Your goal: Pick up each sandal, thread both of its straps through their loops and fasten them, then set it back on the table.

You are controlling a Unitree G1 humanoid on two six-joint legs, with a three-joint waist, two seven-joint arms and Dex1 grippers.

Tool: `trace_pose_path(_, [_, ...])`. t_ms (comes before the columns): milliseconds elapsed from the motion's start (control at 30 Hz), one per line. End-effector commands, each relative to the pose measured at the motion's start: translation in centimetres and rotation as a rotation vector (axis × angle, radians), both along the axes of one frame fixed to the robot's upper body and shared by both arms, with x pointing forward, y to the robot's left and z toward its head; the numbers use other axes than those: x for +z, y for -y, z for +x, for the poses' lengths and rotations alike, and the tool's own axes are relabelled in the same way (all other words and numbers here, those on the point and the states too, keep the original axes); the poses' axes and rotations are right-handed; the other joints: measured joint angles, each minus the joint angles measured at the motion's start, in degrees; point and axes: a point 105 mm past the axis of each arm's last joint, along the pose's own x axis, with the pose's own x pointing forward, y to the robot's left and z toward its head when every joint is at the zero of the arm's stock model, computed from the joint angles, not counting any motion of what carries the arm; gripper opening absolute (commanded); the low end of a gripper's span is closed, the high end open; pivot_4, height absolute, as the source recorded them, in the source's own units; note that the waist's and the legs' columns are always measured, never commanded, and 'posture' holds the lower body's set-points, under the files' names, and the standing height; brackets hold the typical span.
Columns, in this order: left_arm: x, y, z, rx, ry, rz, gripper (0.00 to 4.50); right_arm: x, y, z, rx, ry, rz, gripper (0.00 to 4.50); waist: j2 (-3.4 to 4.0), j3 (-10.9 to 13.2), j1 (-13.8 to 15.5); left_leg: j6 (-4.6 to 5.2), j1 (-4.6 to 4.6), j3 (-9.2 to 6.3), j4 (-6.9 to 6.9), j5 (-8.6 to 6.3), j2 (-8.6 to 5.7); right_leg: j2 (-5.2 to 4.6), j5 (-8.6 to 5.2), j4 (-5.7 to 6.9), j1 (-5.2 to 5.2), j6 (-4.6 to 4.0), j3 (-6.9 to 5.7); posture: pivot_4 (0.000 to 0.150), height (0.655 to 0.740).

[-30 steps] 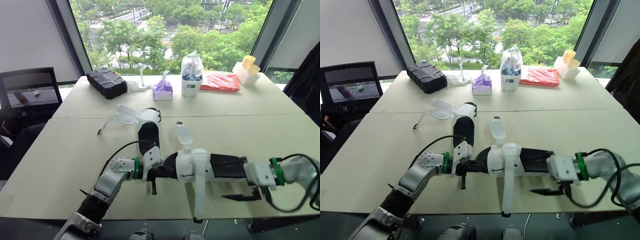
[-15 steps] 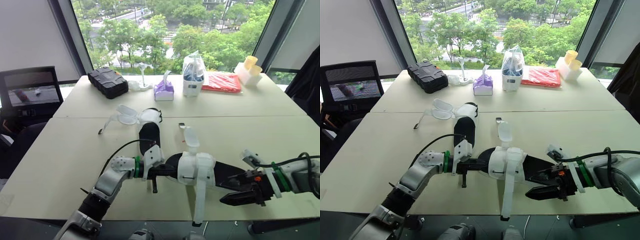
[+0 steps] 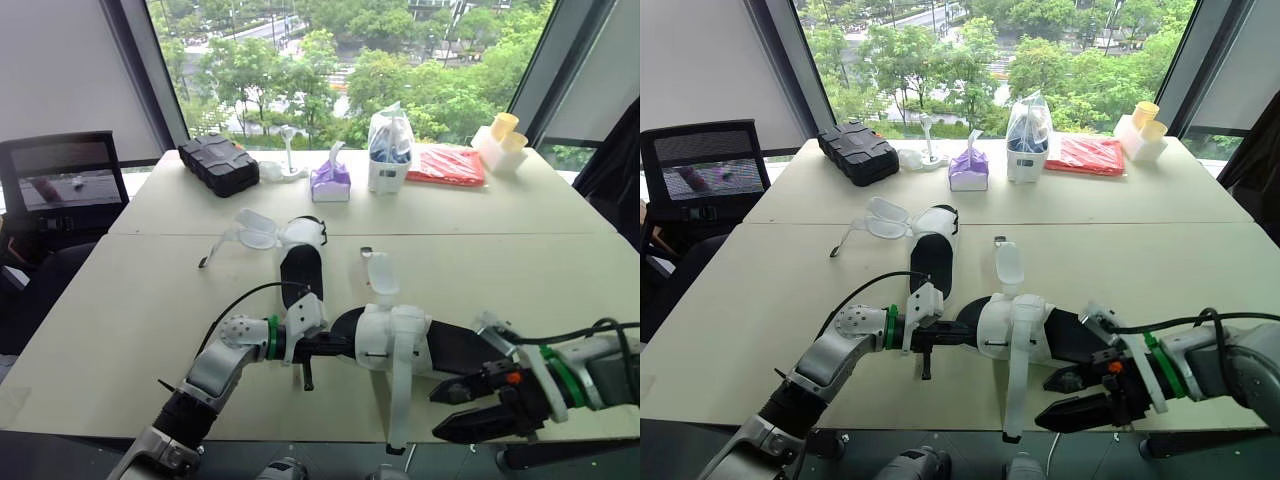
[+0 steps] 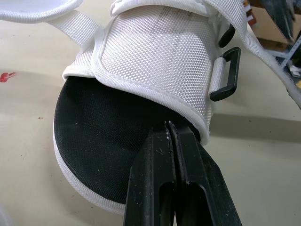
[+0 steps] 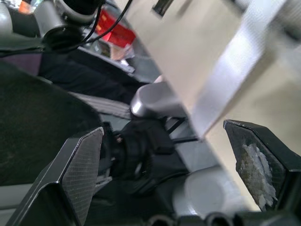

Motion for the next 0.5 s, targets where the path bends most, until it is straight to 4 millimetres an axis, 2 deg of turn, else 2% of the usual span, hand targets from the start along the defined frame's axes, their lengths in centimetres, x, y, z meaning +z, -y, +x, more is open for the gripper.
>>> trace_pose_path(33, [-0.4, 0.0, -0.6, -0.015, -0.025, 0.009, 0.0, -1.0, -0.6, 0.0, -0.021, 0.001, -0.005, 4.44, 0.0, 0.0, -0.01, 0.0, 0.0, 0.0, 0.0, 0.0, 0.0, 0.0, 0.0, 0.0, 0.0, 0.0, 0.0, 0.15, 0.74])
trace_pose_path(300, [-0.3, -0.1, -0.8, -0.009, -0.032, 0.008, 0.0, -3.6, -1.3, 1.6, -0.101, 0.011, -0.012, 4.44, 0.01, 0.0, -0.06, 0.0, 0.0, 0.0, 0.01, 0.0, 0.0, 0.02, 0.0, 0.01, 0.0, 0.0, 0.0, 0.15, 0.74])
trace_pose_path(500, [-0.4, -0.4, -1.0, -0.001, -0.037, 0.013, 0.0, -3.5, -2.7, 2.4, -0.113, 0.01, 0.043, 4.44, 0.0, 0.0, -0.1, 0.0, 0.01, -0.01, 0.0, 0.0, 0.0, 0.03, 0.0, 0.03, -0.02, 0.0, 0.0, 0.15, 0.74])
